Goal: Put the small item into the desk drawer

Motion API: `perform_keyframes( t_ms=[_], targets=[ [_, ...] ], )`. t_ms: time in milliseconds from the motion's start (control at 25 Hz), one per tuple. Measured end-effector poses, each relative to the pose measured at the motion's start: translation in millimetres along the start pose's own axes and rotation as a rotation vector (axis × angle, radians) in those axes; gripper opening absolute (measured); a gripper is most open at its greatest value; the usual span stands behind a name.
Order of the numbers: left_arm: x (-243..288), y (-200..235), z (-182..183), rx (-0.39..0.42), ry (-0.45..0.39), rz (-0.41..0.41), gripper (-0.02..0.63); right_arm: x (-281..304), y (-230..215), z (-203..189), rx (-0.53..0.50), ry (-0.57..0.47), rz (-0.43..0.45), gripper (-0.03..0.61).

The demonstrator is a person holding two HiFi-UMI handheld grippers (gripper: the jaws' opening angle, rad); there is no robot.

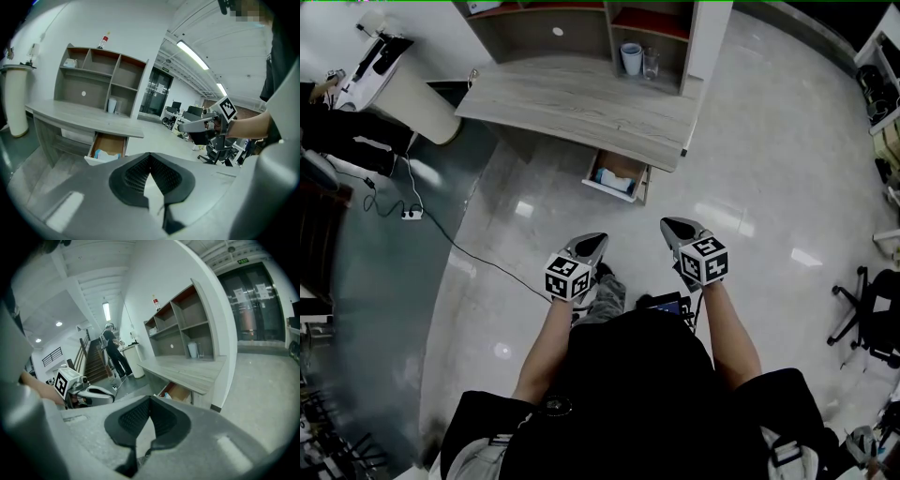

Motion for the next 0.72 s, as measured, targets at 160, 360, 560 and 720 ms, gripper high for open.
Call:
perform_keyframes(
  t_ms=[160, 360, 560, 720],
  targets=[
    [-9, -11, -9, -0.002, -0.002, 0.012, 0.002, -9, 7, -9, -0.005, -0.001, 0.01, 0.002],
    [-19, -21, -20, -0.001, -0.001, 0.026, 0.002, -19, 15, -20, -0.009, -0.005, 0.016, 0.002],
    [-23, -27, -23, 0.007, -0.007, 0.035, 0.002, -25, 16, -25, -0.014, -0.009, 0.016, 0.002],
    [-27, -28, -22, 0.013, -0.011, 0.042, 0.002, -26, 18, -25, -0.018, -0.011, 0.022, 0.002]
  ],
)
Point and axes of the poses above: the fingertips, and each gripper's own axes: x forward along the fingers, y to its left, z out of its top, the point moved 6 cm from there along -x, backward along the fingers, and after that the axes turned 12 degrees about z, right-handed, at the moved point
